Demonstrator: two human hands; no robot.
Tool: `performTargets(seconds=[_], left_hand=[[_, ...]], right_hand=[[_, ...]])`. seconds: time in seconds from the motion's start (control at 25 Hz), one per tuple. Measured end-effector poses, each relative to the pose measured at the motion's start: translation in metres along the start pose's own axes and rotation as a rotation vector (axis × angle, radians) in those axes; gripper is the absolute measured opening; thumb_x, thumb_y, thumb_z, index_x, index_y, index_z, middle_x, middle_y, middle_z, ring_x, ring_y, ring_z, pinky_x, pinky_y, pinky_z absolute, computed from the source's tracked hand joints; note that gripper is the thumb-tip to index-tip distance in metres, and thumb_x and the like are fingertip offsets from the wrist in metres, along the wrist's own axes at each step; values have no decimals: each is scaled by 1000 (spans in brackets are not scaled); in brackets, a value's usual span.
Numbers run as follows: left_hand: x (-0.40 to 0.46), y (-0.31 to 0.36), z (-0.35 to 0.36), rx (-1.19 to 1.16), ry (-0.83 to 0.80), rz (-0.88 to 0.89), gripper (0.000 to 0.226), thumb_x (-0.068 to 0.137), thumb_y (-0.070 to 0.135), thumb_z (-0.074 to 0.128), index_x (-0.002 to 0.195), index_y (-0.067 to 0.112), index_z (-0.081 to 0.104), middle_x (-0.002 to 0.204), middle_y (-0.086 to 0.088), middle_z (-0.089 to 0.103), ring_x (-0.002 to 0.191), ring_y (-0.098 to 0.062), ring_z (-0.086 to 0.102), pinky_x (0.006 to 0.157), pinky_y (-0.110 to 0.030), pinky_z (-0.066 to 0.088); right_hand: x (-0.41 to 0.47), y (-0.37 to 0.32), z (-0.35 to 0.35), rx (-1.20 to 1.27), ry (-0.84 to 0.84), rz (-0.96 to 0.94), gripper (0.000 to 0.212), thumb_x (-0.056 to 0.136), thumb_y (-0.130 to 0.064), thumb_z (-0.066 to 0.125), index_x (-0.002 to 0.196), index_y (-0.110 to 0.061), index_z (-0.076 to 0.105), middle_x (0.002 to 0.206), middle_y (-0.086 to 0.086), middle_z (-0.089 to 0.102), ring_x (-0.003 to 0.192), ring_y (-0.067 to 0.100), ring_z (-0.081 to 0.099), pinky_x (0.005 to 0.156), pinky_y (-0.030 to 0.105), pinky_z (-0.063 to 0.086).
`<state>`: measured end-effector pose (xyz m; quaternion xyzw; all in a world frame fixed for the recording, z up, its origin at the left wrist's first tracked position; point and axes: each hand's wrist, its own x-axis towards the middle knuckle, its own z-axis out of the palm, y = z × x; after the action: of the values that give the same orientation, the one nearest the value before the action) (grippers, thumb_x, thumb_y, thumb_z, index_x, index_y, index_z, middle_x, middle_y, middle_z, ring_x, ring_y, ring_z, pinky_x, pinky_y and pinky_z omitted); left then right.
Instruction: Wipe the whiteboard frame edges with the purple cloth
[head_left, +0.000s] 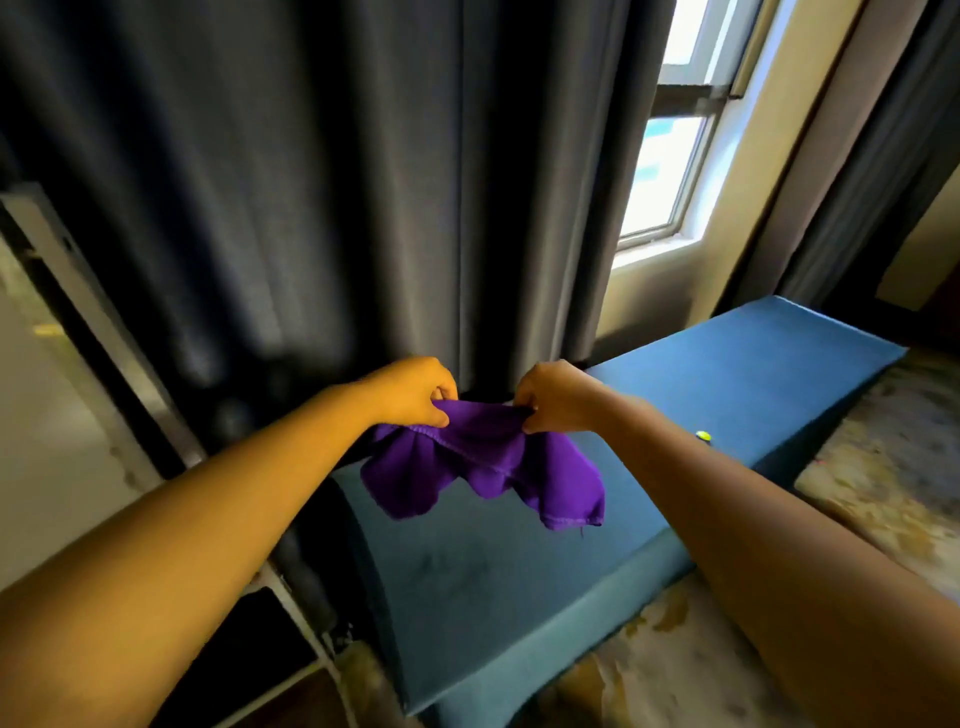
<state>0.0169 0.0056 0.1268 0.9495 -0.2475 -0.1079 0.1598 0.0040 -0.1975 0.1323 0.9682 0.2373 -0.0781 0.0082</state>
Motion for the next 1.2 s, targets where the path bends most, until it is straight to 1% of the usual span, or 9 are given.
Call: performTargets(seconds=[0.04,0.16,0.32,0.48,0.68,0.88,1.04,1.12,1.2], left_hand=[[2,-4,14,-16,2,-35,15,73,8,67,87,10,70,84,-8,72,75,-18,64,72,-32,52],[3,-17,56,-57,13,-133,14,72,8,66,85,10,71,83,-10,73,77,-21,66,71,-34,53],[2,-29,105,-33,-72,-182,20,71,12,65,90,9,71,90,-10,71,84,-23,64,71,-31,48],[2,-45,152,-134,-144,-266,26,75,11,64,100,11,69,102,-11,69,91,-24,63,82,-38,51],[-2,-59,195,-173,-176,-325,33,79,11,63,112,11,63,115,-10,65,102,-25,59,92,-40,48],[-5,-68,218,-174,-212,-349,28,81,12,61,109,10,64,109,-9,65,100,-26,60,90,-40,49],[-9,-68,236,-137,-215,-344,12,81,11,59,90,5,64,97,-15,64,93,-31,60,82,-38,47],[-7,-67,238,-133,-209,-343,8,81,11,58,84,5,62,96,-17,64,91,-32,60,83,-39,47],[-7,-68,234,-130,-204,-328,10,80,11,59,87,4,63,99,-18,64,92,-31,60,84,-39,48]], right_hand=[[7,4,13,3,-18,-29,24,76,-19,62,95,-6,68,101,15,67,91,32,59,68,27,34],[23,10,55,46,-83,-91,21,74,-17,61,92,-7,69,98,15,67,90,33,59,73,32,44],[35,10,105,60,-190,-122,20,75,-15,60,91,-6,68,101,16,66,92,33,59,77,36,48],[41,5,155,86,-252,-128,20,75,-13,59,92,-4,66,101,18,65,93,37,59,78,43,52],[46,-2,203,153,-304,-72,20,75,-10,58,94,-6,64,102,19,65,93,36,60,72,37,49],[49,-11,228,186,-327,-38,25,76,-9,56,99,-9,65,108,18,64,98,36,60,76,37,49],[47,-18,244,177,-363,-15,30,82,-8,54,111,-10,62,116,17,62,105,35,58,83,37,49],[47,-20,244,174,-374,-1,31,84,-7,52,114,-9,59,119,18,60,108,35,57,84,36,48],[45,-20,238,181,-369,19,32,84,-8,53,115,-7,58,120,19,59,109,36,56,85,36,48]])
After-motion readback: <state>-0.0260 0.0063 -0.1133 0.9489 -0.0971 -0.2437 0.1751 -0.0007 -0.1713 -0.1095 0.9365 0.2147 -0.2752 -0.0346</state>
